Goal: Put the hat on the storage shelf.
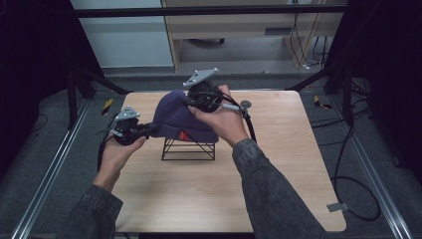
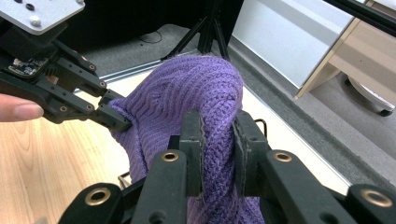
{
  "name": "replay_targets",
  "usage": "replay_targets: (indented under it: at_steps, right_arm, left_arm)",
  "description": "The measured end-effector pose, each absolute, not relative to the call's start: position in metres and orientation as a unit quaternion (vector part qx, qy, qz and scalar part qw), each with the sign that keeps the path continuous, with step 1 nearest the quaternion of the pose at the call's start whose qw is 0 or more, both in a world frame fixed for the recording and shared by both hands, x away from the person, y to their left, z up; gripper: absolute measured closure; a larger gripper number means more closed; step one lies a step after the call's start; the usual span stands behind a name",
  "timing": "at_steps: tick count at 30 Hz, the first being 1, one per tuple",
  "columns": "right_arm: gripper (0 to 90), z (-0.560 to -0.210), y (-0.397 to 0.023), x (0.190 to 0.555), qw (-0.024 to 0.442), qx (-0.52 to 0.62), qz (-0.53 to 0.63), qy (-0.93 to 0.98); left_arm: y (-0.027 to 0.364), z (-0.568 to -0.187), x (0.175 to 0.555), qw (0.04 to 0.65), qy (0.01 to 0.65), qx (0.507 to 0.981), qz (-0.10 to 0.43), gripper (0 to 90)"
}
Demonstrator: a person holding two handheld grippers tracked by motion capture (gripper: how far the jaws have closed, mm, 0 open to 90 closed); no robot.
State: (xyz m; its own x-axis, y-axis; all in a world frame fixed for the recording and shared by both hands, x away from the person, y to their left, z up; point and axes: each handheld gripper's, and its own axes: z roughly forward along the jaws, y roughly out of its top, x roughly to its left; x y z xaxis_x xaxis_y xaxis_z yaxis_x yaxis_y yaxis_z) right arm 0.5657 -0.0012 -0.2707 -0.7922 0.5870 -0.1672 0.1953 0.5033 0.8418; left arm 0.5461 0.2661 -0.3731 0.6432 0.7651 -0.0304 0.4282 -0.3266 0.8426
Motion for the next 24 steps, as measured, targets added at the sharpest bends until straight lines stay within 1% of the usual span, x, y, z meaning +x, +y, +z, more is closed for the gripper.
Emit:
replay_targets:
  at_steps: [24]
  right_arm:
    - [76.0, -0.285, 0.0, 0.558, 0.199, 0.224, 0.426, 0.853]
  left_arm:
    - [0.268, -0.39, 0.543, 0.432, 0.381, 0.797, 0.182, 75.5]
